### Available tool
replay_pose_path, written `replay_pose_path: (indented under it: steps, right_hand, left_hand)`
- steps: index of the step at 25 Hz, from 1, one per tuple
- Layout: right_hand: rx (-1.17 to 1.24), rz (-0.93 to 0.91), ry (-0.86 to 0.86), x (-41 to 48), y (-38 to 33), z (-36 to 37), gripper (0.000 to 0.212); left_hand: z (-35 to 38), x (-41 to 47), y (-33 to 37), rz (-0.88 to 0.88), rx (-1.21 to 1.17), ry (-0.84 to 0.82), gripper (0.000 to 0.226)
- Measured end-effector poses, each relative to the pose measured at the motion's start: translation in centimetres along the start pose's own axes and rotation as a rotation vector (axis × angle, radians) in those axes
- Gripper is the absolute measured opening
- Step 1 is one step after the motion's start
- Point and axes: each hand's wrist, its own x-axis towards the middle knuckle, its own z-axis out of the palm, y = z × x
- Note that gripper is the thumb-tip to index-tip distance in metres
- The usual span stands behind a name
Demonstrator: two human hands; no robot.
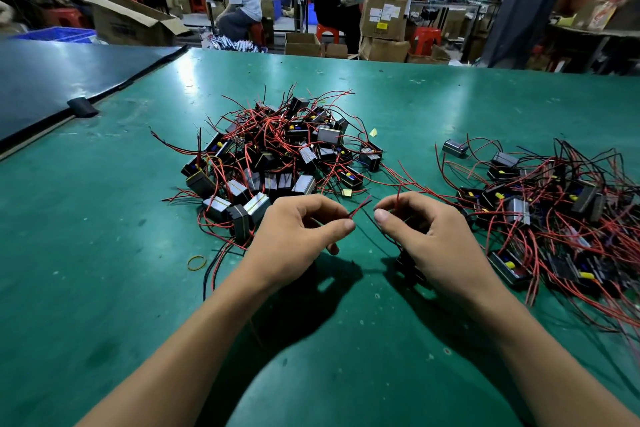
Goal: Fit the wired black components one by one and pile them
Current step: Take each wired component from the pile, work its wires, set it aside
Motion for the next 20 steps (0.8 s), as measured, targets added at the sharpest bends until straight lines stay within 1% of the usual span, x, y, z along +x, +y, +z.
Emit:
replay_pose_path:
  steps: [2, 5, 9, 12, 14, 16, 18, 20]
  right_hand:
    - [0.063, -0.006, -0.009, -0.1, -0.3, 0.1, 0.007]
    - [0.094, 0.009, 0.044, -0.2, -0.5, 0.9, 0.014]
    - [0.158, 0.044, 0.070, -0.4, -0.3, 1.9, 0.014]
    - [0.215, 0.065, 0.034, -0.4, -0.5, 1.8, 0.012]
    - [0.202, 0.071, 0.027, -0.4, -0.5, 1.8, 0.011]
    - [0.159, 0.057, 0.053, -0.5, -0.6, 1.8, 0.012]
    - [0.094, 0.014, 0.081, -0.5, -0.6, 1.8, 0.013]
    - [0.081, -0.004, 0.057, -0.5, -0.6, 1.6, 0.012]
  left_hand:
    - [0.3, -0.1, 0.0, 0.020, 0.038, 0.017, 0.009]
    - [0.6, -0.1, -0.1, 0.030, 0.071, 0.032, 0.012]
    - [0.5, 0.0, -0.3, 0.025, 0.010, 0.006, 0.010]
    - [0.5, 0.1, -0.4, 0.007, -0.004, 0.065, 0.011]
    - [0.5, 0.1, -0.4, 0.001, 0.021, 0.120, 0.011]
    - [0.6, 0.0, -0.3, 0.022, 0.050, 0.138, 0.011]
    - [0.6, -0.1, -0.2, 0.062, 0.068, 0.114, 0.010]
    - [0.6, -0.2, -0.1, 0.076, 0.057, 0.079, 0.008]
